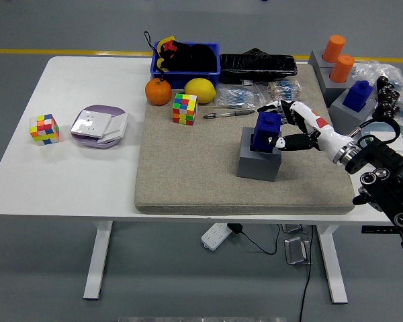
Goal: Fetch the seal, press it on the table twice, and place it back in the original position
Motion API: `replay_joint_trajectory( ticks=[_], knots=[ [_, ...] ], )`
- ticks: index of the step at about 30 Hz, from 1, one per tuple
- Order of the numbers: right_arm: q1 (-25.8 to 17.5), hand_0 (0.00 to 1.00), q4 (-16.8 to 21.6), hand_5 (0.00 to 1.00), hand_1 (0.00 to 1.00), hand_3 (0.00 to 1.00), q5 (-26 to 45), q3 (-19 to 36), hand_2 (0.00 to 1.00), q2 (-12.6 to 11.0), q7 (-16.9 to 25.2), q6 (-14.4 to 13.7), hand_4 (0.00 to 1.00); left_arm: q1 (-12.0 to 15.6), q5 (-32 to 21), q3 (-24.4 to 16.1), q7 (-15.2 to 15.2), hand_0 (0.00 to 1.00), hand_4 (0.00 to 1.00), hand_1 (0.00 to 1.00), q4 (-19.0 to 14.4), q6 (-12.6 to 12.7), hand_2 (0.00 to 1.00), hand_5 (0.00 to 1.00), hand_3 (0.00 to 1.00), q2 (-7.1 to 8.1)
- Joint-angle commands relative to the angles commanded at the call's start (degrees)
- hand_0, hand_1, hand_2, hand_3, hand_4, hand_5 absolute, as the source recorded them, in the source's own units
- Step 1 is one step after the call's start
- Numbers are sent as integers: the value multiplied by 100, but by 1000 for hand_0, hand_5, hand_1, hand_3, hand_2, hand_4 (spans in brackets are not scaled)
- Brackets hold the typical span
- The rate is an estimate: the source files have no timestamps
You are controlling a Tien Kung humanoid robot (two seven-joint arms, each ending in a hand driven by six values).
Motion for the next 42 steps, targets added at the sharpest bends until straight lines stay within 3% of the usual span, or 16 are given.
replay_joint_trajectory(
  ticks=[7,14,23,42],
  knots=[
    [-46,499,259,2,427,524,22,173,433,-184,-44,70,585,9,0,-11,0,811,793,817,4,0,791,400,841,16],
    [-233,496,483,2,423,517,-48,743,429,-472,-109,154,602,7,4,-9,0,811,793,817,0,3,791,400,842,17],
    [-643,491,208,2,419,512,-82,1208,426,-746,-128,94,580,5,4,7,0,811,793,817,8,3,791,399,842,18],
    [-761,490,-642,2,419,511,-166,998,427,-394,-162,-6,574,32,27,-28,0,812,792,818,13,-4,791,399,843,-26]
  ],
)
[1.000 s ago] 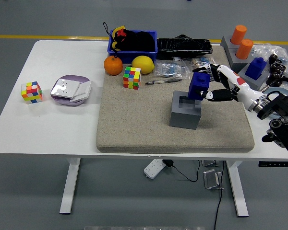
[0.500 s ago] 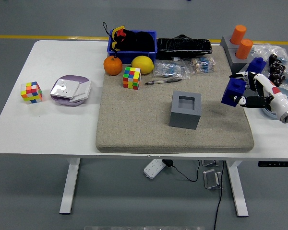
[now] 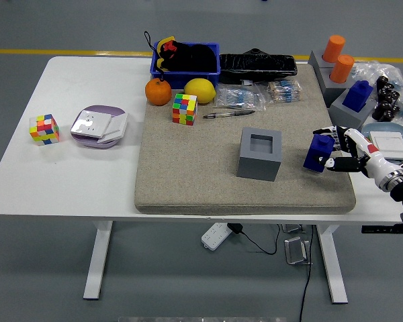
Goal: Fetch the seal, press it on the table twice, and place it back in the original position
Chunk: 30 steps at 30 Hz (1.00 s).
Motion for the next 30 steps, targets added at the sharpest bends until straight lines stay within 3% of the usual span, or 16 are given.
replay_joint_trajectory(
  ticks=[15,30],
  knots=[
    [9,489,-125,2,417,511,37,-71,425,25,26,-38,578,-7,18,-30,-4,812,793,818,-4,-3,790,400,842,-16],
    [161,487,1010,2,416,505,215,396,423,-112,-69,136,580,-15,3,-34,-1,812,792,819,2,0,790,397,842,-8]
  ],
)
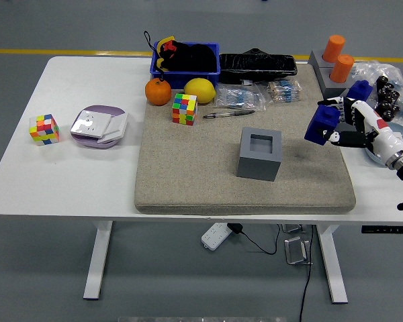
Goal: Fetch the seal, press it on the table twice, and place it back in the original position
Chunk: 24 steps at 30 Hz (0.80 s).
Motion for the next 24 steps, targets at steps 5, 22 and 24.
replay_joint_trajectory(
  ticks=[5,22,24],
  knots=[
    [92,487,323,2,416,505,201,-223,423,70,-115,109,580,-4,6,-4,-3,812,792,819,-7,-2,790,397,842,-3],
    [597,489,-146,2,418,505,366,-1335,422,347,-95,235,589,-25,-22,65,2,815,793,819,-5,-8,790,398,842,4],
    [630,489,-204,2,418,505,363,-1386,422,370,-81,232,589,-28,-25,67,2,815,793,819,-6,-11,790,398,842,3]
  ],
)
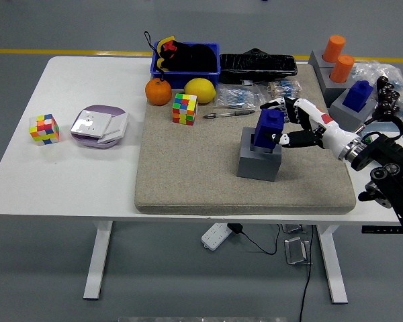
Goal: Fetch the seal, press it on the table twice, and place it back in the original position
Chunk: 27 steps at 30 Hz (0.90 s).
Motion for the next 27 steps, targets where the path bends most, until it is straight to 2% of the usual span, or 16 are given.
replay_joint_trajectory(
  ticks=[27],
  knots=[
    [144,491,-286,2,419,508,2,-264,424,49,68,-11,602,-4,6,12,0,815,793,818,-3,-8,793,396,843,2]
  ],
)
